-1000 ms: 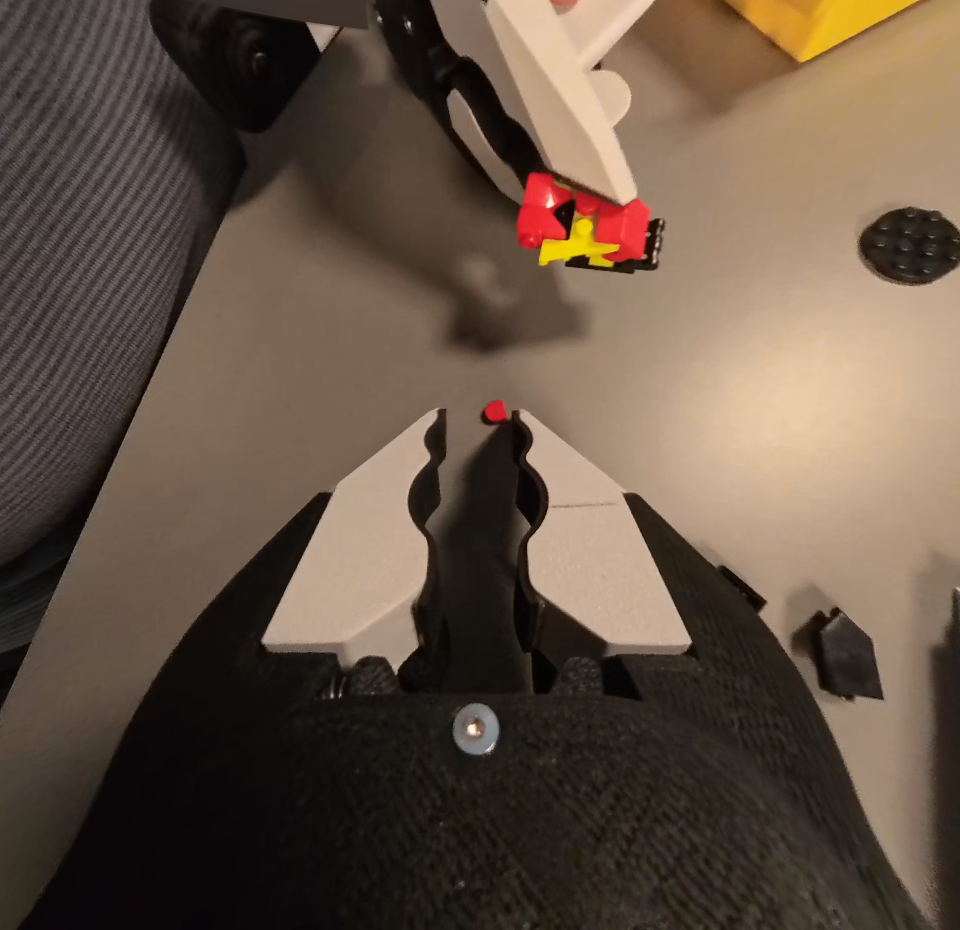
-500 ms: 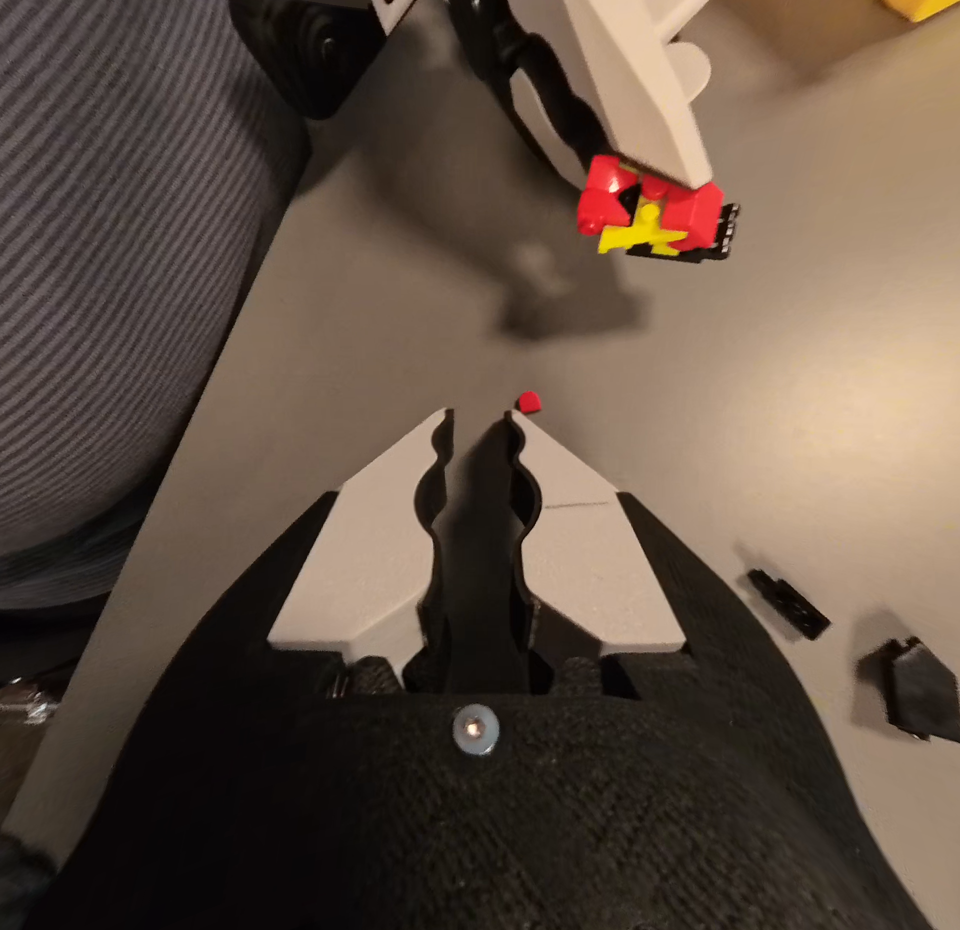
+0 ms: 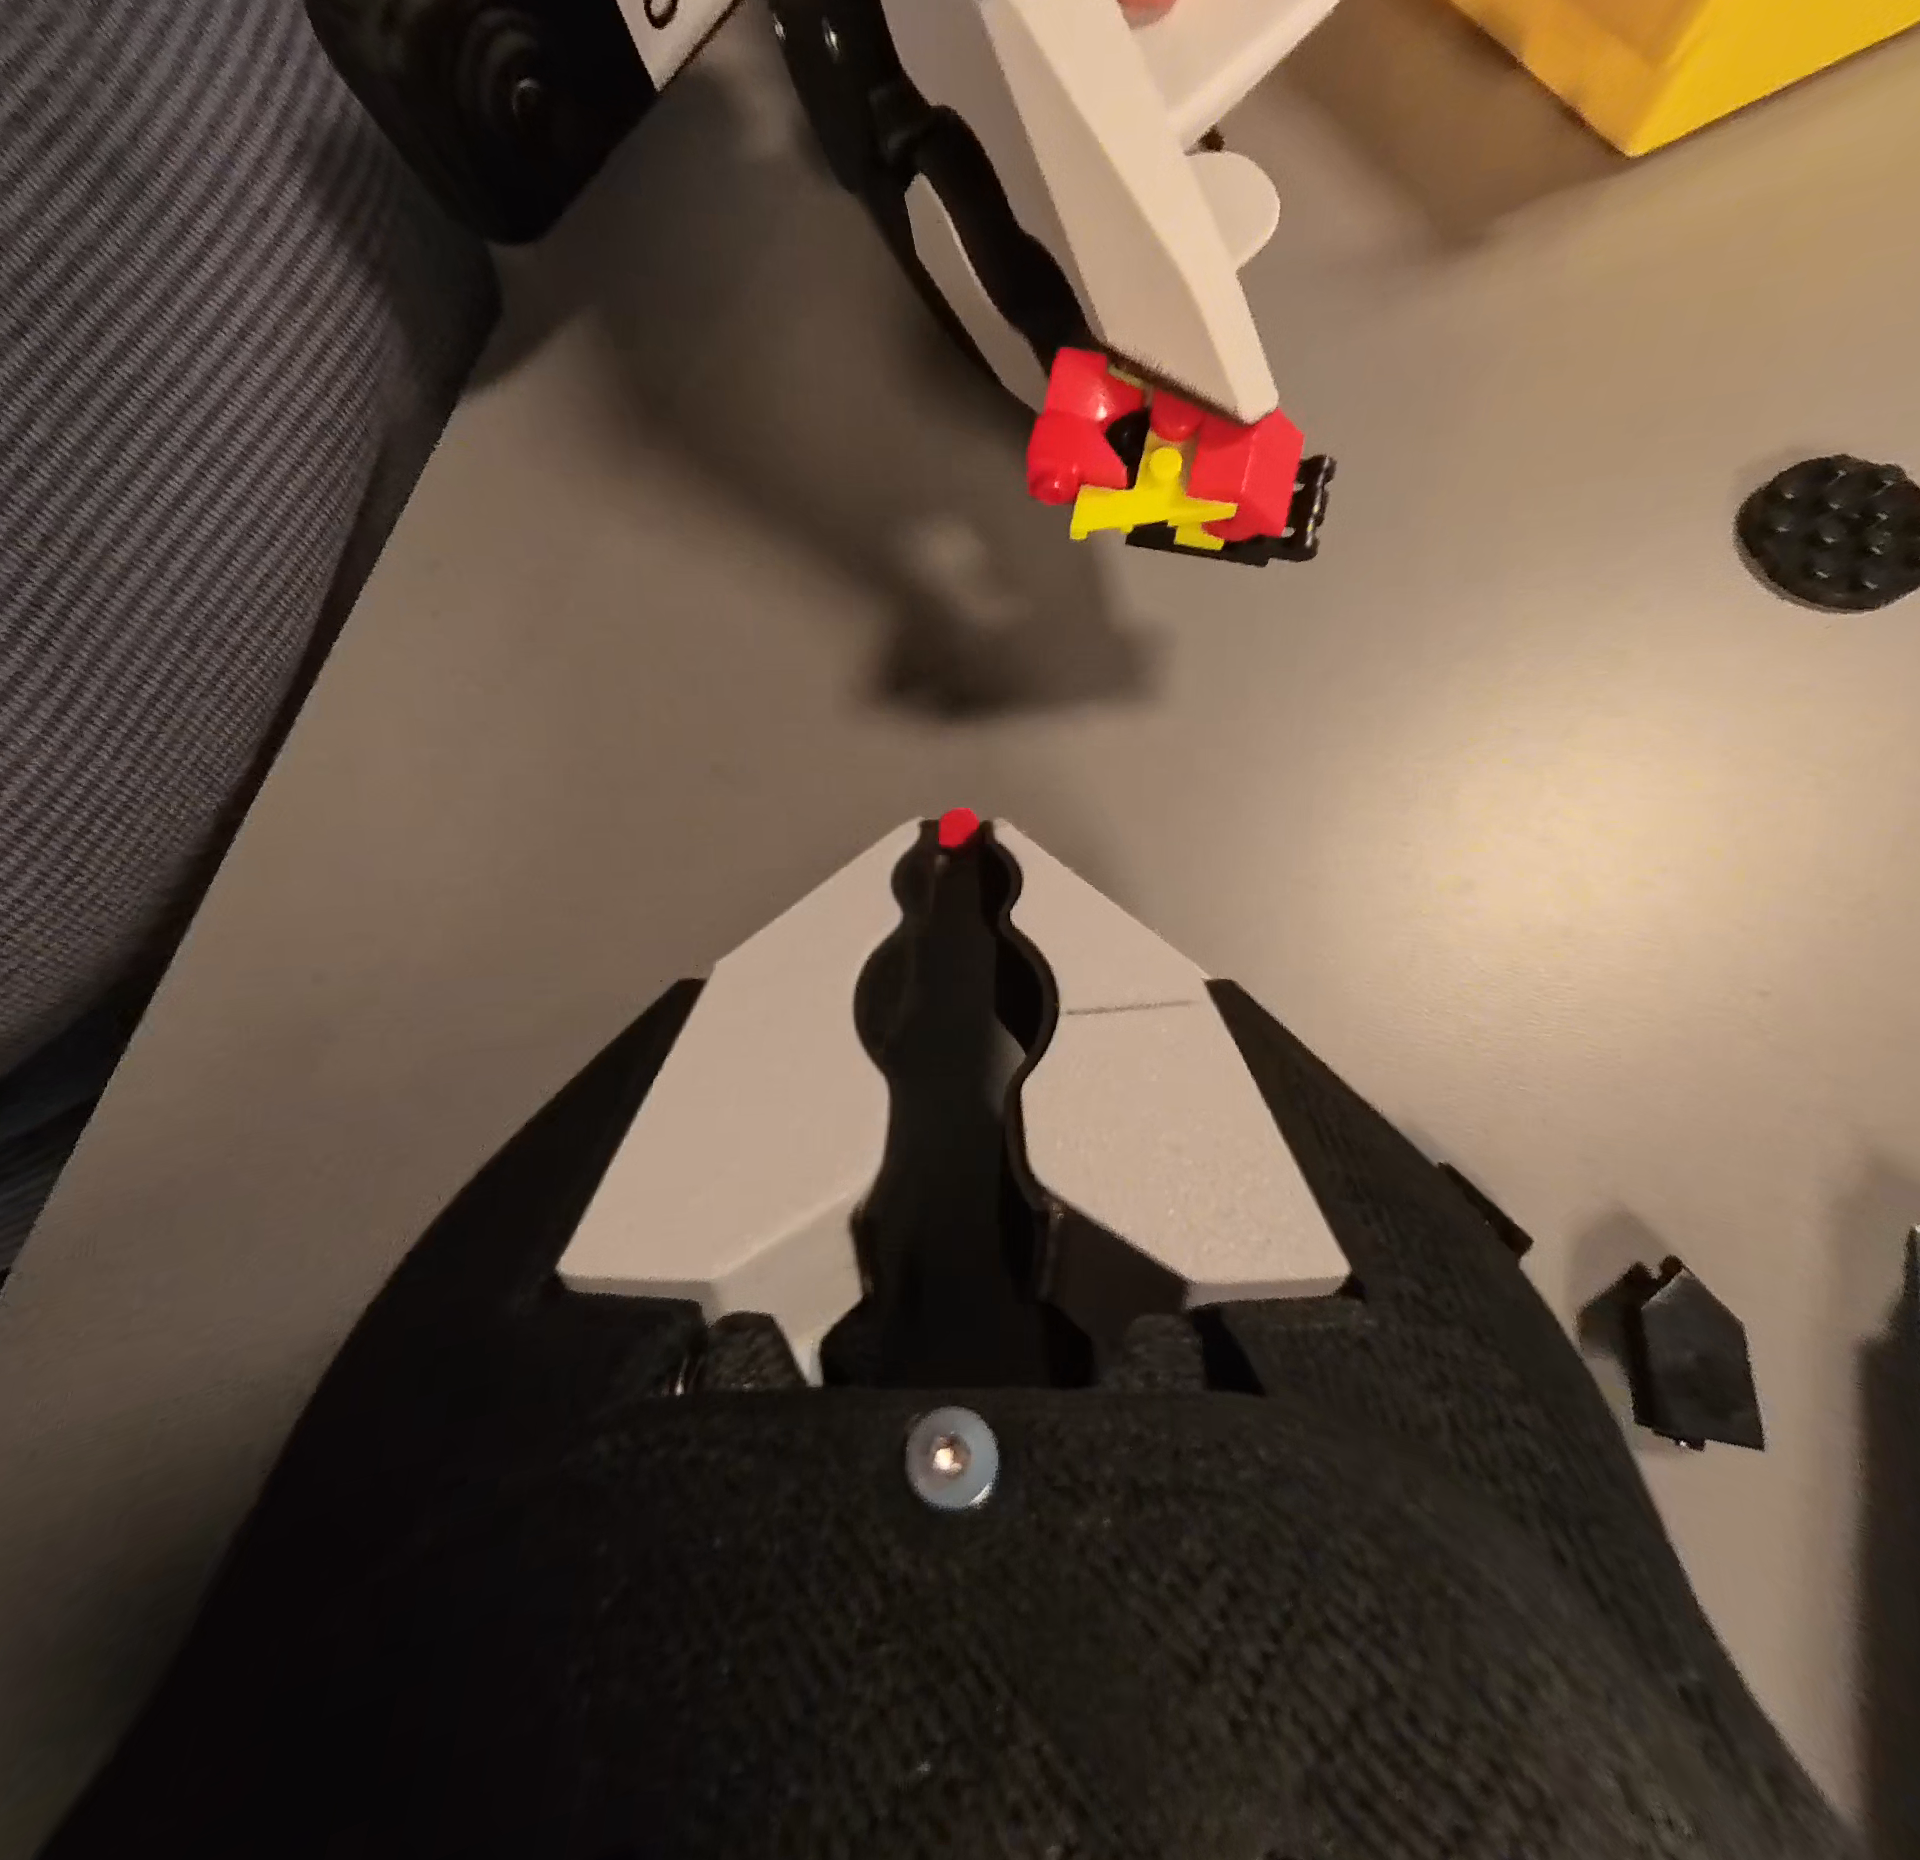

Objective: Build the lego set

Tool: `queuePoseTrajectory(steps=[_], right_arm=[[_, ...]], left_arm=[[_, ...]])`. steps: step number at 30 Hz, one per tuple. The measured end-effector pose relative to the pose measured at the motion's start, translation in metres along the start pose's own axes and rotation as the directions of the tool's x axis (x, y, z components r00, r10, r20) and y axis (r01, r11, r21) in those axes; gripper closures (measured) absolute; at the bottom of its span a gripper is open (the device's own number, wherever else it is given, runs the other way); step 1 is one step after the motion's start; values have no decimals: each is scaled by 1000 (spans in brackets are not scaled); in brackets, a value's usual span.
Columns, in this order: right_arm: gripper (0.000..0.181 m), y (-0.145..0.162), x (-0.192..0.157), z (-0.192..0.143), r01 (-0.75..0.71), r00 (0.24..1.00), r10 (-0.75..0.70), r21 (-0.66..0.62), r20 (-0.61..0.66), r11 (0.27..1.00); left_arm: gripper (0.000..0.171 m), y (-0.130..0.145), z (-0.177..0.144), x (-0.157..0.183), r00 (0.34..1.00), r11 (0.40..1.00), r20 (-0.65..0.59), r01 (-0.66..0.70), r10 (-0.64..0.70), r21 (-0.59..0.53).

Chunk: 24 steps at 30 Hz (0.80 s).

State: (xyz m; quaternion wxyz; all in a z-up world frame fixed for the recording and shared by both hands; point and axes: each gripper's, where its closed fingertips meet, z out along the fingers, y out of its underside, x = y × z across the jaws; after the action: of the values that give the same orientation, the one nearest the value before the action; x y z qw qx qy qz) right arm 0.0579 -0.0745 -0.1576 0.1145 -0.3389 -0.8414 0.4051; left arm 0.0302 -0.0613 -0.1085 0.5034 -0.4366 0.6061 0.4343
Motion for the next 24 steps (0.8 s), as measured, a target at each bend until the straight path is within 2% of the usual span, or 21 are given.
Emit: queuePoseTrajectory(steps=[5, 9, 12, 17, 24], right_arm=[[177, -9, 0, -2, -15, 1000, 15, 32, 4, 999], [178, -49, 16, -25, -87, 994, 98, 191, -47, 978], [178, -74, 25, -39, -95, 988, 124, 264, -96, 960], [177, -90, 26, -30, -101, 983, 131, 214, -128, 971], [177, -88, 30, -22, -72, 971, 95, 114, -219, 991]], left_arm=[[152, -1, 1, -10, 998, 999, 52, 29, -28, -20], [152, 3, 3, -24, 990, 996, 125, 76, -70, -51], [152, 2, 1, -31, 984, 997, 177, 42, -30, -61], [152, 1, 1, -33, 981, 997, 195, 22, -8, -69], [152, 3, 3, -33, 982, 996, 186, 31, -16, -79]])
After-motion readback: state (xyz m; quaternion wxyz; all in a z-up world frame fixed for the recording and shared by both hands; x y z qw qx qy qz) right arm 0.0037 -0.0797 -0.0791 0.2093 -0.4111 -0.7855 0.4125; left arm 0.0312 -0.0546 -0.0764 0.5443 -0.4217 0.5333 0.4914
